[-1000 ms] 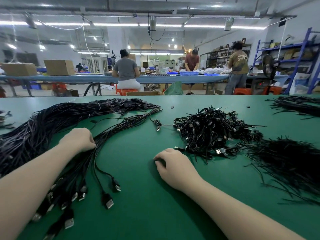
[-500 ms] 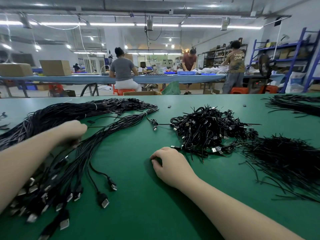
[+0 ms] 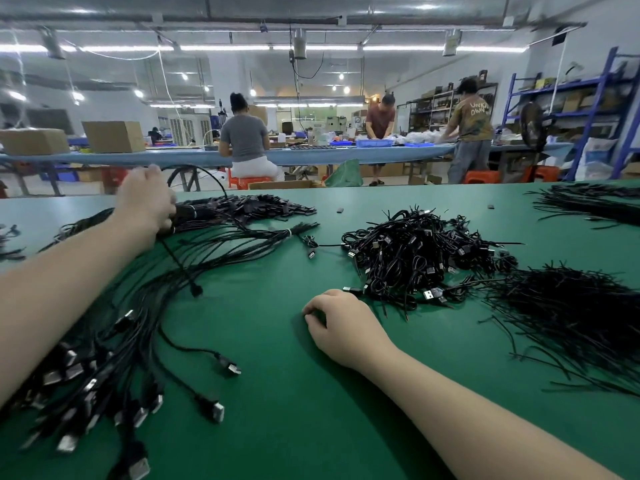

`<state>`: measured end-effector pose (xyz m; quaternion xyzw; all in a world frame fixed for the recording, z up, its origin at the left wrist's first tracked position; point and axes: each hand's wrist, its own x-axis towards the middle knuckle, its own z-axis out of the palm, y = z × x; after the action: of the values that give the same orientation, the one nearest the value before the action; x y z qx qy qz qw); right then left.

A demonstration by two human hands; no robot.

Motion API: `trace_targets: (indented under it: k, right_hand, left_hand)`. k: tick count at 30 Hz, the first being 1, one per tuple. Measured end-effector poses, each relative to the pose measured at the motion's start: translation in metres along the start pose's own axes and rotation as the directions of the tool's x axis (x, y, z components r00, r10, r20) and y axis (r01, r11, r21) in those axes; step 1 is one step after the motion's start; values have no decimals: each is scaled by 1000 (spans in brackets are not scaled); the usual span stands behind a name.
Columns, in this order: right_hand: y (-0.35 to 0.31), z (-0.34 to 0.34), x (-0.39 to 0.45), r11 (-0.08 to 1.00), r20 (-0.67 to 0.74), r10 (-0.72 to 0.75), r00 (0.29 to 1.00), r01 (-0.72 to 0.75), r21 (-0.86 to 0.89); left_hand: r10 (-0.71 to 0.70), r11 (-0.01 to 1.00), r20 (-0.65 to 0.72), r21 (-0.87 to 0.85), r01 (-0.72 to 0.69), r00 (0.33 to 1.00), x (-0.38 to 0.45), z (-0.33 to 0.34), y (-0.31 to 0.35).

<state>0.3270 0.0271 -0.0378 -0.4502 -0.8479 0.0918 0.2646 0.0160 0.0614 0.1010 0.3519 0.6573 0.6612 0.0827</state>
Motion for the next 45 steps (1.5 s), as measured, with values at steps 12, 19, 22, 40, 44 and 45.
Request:
trace_targets:
  k: [12,19,22,40,44,45]
  right_hand:
    - [0,-1,0,1000,8,-6,1000,6,-3]
    - [-1,-1,0,1000,3,-19,1000,19,-3]
    - [-1,-1,0,1000,16,-9,1000,10,-8]
    - [2,0,1,1000,31,-12,999,12,6]
    - [2,0,2,1000,40,-13,999,13,-4]
    - [1,0,1,1000,39,-10,999,10,-6]
  left_hand:
    - [147,987,24,-74,-145,989,-32,-9,29]
    - [87,984,350,-177,-25,933,-43,-4,51]
    - [-222,974,543,169,153,810,-42,0,70]
    - [210,951,198,186,-247,957,-37,15,79]
    - [222,957,350,101,-272,910,-62,14,69]
    - [187,959,404,121,-255,895,-69,12,62]
